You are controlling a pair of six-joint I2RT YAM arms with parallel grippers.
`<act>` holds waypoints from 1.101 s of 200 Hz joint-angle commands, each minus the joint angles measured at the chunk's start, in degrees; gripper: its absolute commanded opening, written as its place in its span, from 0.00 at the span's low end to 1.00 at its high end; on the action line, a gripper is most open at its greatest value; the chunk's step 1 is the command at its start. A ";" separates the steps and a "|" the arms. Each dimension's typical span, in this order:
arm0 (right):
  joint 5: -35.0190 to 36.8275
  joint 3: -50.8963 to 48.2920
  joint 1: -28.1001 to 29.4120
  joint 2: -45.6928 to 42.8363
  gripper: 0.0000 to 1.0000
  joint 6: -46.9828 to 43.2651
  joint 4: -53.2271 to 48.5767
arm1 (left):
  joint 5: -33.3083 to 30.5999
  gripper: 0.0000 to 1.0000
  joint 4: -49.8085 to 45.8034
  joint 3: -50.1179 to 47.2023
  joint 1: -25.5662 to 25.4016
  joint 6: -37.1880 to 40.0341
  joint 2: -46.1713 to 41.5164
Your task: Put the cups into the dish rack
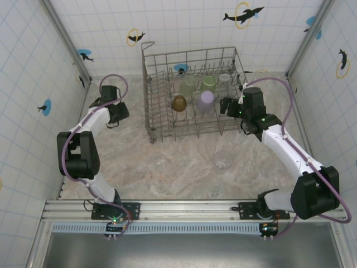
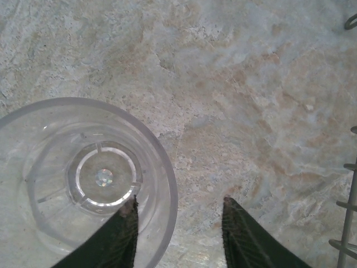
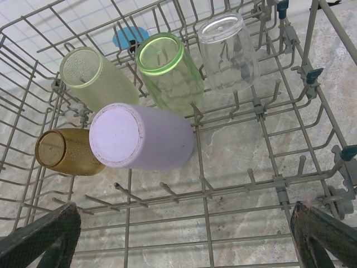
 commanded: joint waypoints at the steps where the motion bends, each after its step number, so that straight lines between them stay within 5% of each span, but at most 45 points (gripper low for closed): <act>1: 0.16 -1.52 0.37 -2.37 1.00 0.31 0.61 | 0.54 0.37 0.07 -0.66 0.12 -0.19 1.39; 49: 0.34 -1.33 0.32 -2.71 1.00 0.25 0.31 | -0.52 0.00 -0.23 -0.59 0.11 -0.02 2.12; 220: -1.74 -0.09 0.37 -1.38 1.00 0.88 1.05 | 3.12 0.00 4.06 1.60 0.23 -2.05 -6.49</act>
